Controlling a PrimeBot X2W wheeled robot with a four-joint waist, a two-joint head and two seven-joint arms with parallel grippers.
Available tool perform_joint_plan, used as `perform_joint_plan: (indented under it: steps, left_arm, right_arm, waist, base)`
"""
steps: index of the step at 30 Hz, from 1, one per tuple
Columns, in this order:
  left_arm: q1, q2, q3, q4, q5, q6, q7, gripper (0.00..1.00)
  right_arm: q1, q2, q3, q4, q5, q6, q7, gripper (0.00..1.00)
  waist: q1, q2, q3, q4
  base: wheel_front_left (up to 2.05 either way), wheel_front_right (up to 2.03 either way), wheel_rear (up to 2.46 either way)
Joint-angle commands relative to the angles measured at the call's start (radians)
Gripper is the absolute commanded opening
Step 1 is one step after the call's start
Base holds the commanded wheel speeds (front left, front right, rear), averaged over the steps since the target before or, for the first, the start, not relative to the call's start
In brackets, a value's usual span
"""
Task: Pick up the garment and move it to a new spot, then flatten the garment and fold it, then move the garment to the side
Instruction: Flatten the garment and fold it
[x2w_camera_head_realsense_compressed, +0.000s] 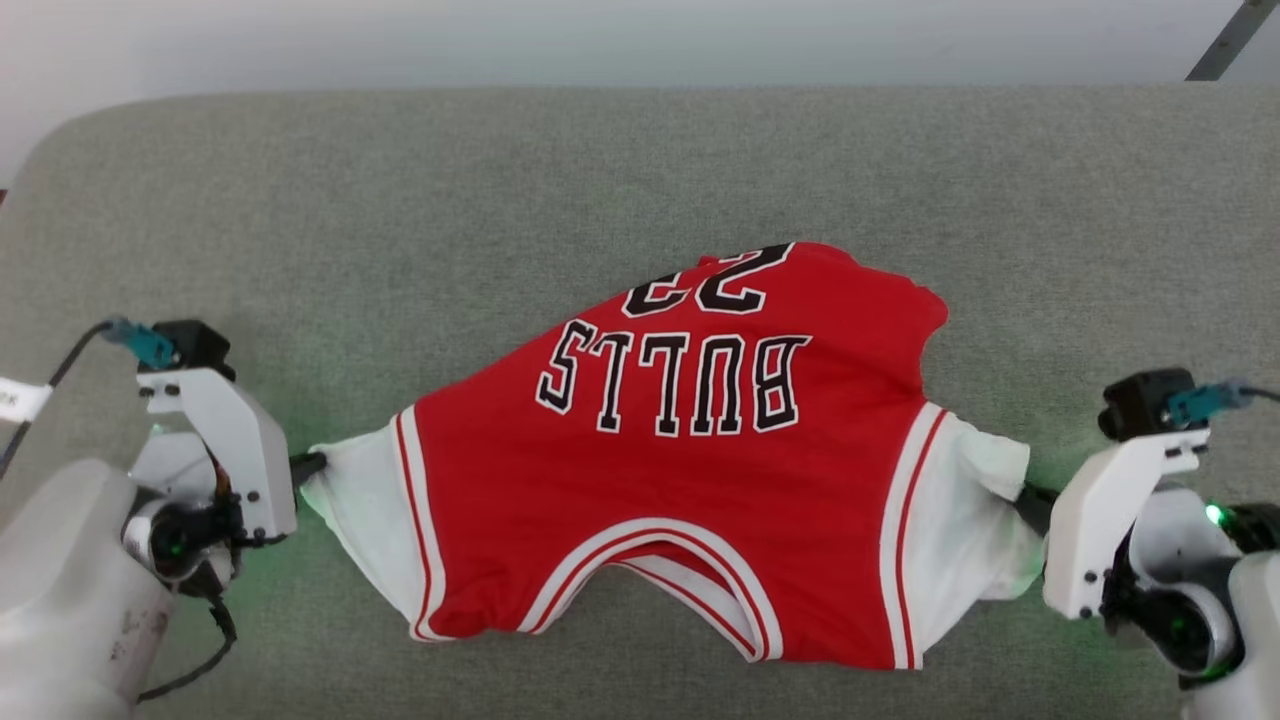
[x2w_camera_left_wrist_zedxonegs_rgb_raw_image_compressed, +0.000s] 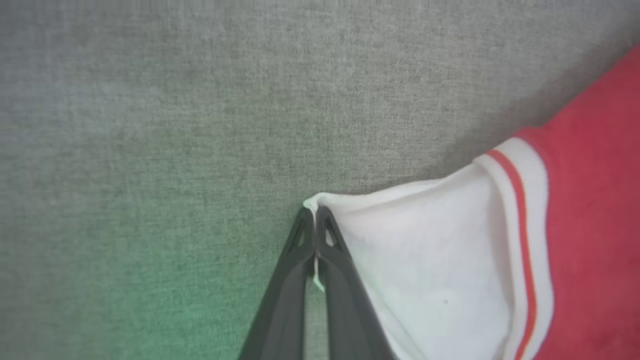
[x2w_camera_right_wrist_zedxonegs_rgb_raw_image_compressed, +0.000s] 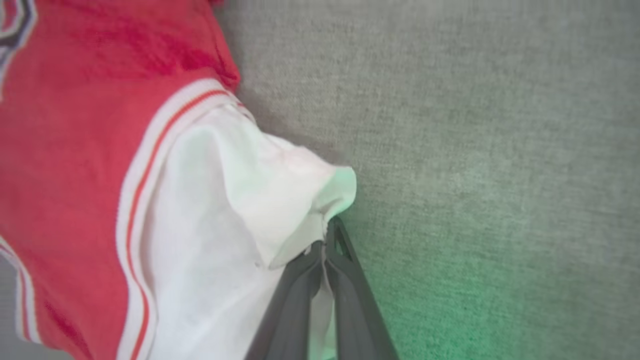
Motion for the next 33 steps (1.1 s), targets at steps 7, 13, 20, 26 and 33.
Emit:
perform_joint_plan:
  steps: [7,13,20,26,33]
  left_arm:
    - [-0.083,0.023,-0.017,-0.106,0.012,0.01,0.085,0.0]
    - [-0.187,0.034,-0.032,-0.222,0.029,0.026,0.171,0.0]
    - [-0.323,0.035,-0.028,-0.269,0.055,0.048,0.222,0.0]
    - [-0.458,0.02,0.006,-0.247,0.057,0.053,0.21,0.0]
    - [-0.577,0.002,0.021,-0.202,0.069,0.057,0.202,0.0]
  right_arm:
    - [-0.129,0.016,-0.082,-0.004,0.083,-0.001,0.017,0.0]
    - [-0.282,0.03,-0.12,-0.015,0.124,-0.001,0.037,0.0]
    - [-0.486,0.048,-0.121,0.031,0.132,-0.001,-0.009,0.0]
    - [-0.65,0.053,-0.11,0.09,0.136,-0.001,-0.107,0.0]
    - [-0.793,0.052,-0.109,0.191,0.144,-0.001,-0.183,0.0]
  waist:
    - [0.0,0.0,-0.063,-0.002]
    - [0.0,0.0,-0.143,0.005]
    - [0.0,0.0,-0.239,0.008]
    - [0.0,0.0,-0.284,0.007]
    - [0.0,0.0,-0.29,0.014]
  base:
    - [0.0,0.0,0.0]
    - [0.0,0.0,0.0]
    - [0.0,0.0,0.0]
    - [0.0,0.0,0.0]
    - [0.0,0.0,0.0]
